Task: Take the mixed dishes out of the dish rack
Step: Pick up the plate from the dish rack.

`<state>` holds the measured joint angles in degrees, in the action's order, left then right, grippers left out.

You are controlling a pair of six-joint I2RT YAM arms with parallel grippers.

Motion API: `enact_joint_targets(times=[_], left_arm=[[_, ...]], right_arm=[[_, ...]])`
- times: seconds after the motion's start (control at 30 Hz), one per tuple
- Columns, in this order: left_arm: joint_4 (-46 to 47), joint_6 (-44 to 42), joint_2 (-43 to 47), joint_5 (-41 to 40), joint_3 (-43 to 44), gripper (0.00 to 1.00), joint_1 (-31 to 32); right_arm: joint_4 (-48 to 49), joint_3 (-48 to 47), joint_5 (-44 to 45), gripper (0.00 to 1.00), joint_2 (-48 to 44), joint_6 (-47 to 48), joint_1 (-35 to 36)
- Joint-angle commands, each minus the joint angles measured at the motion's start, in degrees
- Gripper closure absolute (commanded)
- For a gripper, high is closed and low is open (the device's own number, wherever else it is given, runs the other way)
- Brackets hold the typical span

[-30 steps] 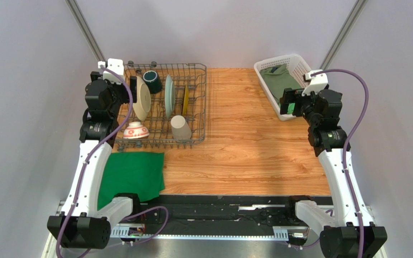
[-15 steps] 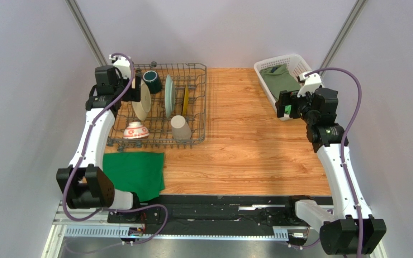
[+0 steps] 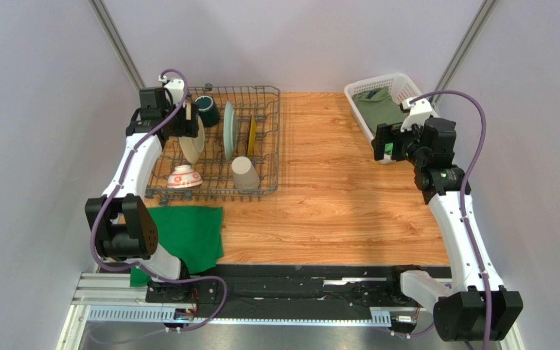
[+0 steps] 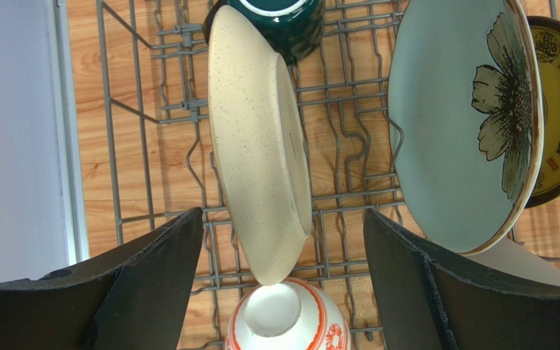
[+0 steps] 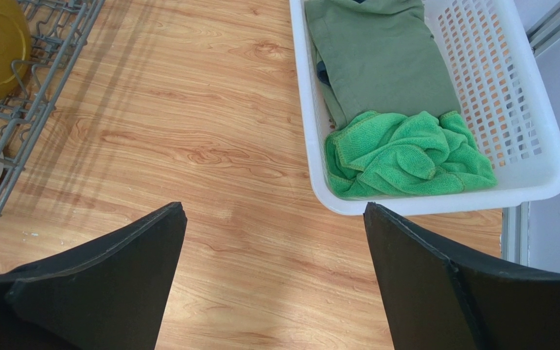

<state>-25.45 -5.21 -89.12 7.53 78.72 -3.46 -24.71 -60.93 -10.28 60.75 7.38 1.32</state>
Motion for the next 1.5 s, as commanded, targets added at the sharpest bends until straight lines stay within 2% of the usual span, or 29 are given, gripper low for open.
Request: enact_joint_targets(times=[0.0, 0.47, 0.6, 1.03, 1.47], left_arm=[[2.0, 1.0, -2.1, 1.8, 2.0, 0.12, -0.2], [4.9, 1.3, -5.2, -3.1, 1.4, 0.25, -0.2], [6.8, 1.5, -5.3, -5.2, 0.4, 0.25, -0.2], [9.3, 2.4, -9.3, -4.6, 0.5, 0.33, -0.1], [9.5, 3.0, -9.8, -1.8, 0.4, 0.60, -0.1]], right_arm=[[1.5, -1.3, -1.8, 0.01, -1.7, 0.8, 0.1], [1.6, -1.0, -1.8, 0.01, 0.2, 1.6, 0.1], [1.6, -0.9, -2.2, 0.01, 0.5, 1.7, 0.1], [1.6, -0.9, -1.4, 0.01, 2.0, 2.2, 0.1], [1.5, -0.9, -1.2, 0.01, 2.8, 2.6, 0.1]])
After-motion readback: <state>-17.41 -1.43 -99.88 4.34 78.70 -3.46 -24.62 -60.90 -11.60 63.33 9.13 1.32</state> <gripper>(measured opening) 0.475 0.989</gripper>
